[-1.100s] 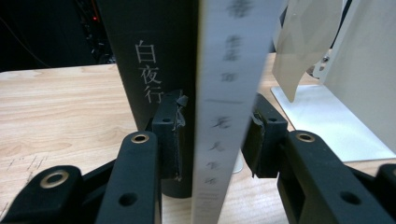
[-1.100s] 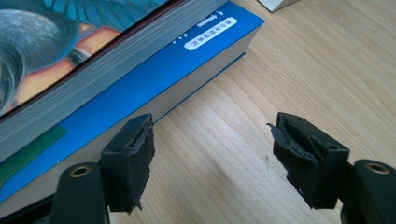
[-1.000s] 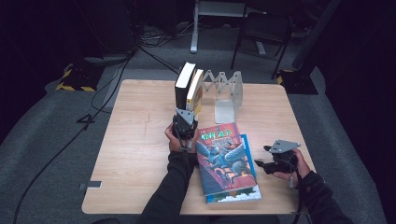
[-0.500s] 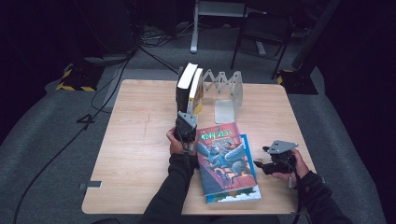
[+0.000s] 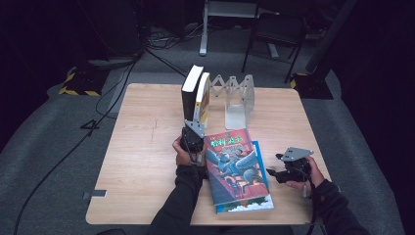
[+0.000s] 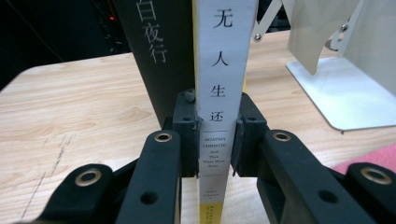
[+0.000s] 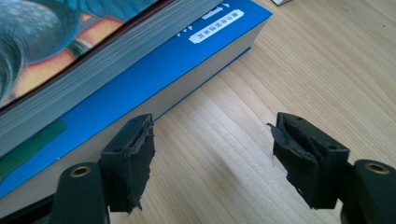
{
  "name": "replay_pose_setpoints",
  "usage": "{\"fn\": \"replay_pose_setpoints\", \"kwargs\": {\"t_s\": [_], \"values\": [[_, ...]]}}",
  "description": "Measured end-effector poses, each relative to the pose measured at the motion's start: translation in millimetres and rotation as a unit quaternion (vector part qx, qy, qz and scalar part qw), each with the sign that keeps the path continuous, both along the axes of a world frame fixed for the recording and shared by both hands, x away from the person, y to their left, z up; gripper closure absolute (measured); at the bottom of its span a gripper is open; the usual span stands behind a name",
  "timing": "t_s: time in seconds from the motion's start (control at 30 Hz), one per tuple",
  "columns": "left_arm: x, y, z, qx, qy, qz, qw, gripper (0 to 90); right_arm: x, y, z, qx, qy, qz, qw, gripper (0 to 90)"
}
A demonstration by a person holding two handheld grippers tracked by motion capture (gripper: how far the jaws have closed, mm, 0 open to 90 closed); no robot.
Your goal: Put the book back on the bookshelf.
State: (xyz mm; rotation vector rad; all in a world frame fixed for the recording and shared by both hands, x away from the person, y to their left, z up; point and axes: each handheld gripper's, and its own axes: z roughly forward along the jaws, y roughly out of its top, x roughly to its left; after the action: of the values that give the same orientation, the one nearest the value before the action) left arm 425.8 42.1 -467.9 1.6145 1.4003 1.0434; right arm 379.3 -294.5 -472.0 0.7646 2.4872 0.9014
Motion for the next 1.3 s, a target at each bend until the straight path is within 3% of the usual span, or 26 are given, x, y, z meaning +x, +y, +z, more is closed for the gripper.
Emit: {"fn": "replay_pose_setpoints", "kwargs": {"t_s": [0.13, 0.27, 0.37, 0.43, 0.63, 0.83, 0.97, 1.1, 1.17, 1.3], "values": [[-0.9, -4.5, -1.8, 0.018, -0.003, -0.004, 0.9998, 75.5, -0.8, 2.5, -0.1, -0.003, 0.001, 0.005, 1.0000, 29.9], [5.3, -2.4, -4.7, -0.005, 0.008, -0.012, 0.9999, 75.4, 0.4, 0.9, -0.8, 0.000, 0.003, 0.003, 1.0000, 29.9], [10.5, -4.7, -2.5, 0.000, 0.014, -0.026, 0.9996, 75.4, 0.0, 0.5, -0.4, 0.002, 0.003, 0.004, 1.0000, 30.0], [16.3, -4.7, -2.6, -0.014, 0.017, -0.033, 0.9992, 75.2, 0.2, 1.3, -0.5, 0.001, 0.002, 0.005, 1.0000, 30.0], [31.7, -6.2, 1.6, -0.039, 0.033, -0.025, 0.9984, 74.9, 1.4, 1.3, -1.7, -0.001, 0.006, 0.005, 1.0000, 29.9], [40.1, -6.4, 3.7, -0.044, 0.035, -0.025, 0.9981, 71.9, 1.4, 1.0, -2.1, 0.000, 0.007, 0.006, 1.0000, 29.9], [33.1, -6.3, 8.4, -0.057, 0.025, -0.044, 0.9971, 61.5, 1.2, 0.5, -2.0, -0.002, 0.008, 0.006, 0.9999, 29.8], [19.7, -1.3, 18.5, -0.065, 0.003, -0.063, 0.9959, 59.2, 1.1, -0.6, -1.4, -0.001, 0.007, 0.005, 1.0000, 29.7], [11.7, 0.8, 24.5, -0.064, -0.012, -0.069, 0.9955, 60.6, 0.7, -0.6, -1.2, -0.001, 0.007, 0.006, 1.0000, 29.7], [3.6, 2.8, 30.2, -0.058, -0.027, -0.079, 0.9949, 75.0, 0.6, 0.8, -1.6, -0.003, 0.006, 0.006, 1.0000, 29.7]]}}
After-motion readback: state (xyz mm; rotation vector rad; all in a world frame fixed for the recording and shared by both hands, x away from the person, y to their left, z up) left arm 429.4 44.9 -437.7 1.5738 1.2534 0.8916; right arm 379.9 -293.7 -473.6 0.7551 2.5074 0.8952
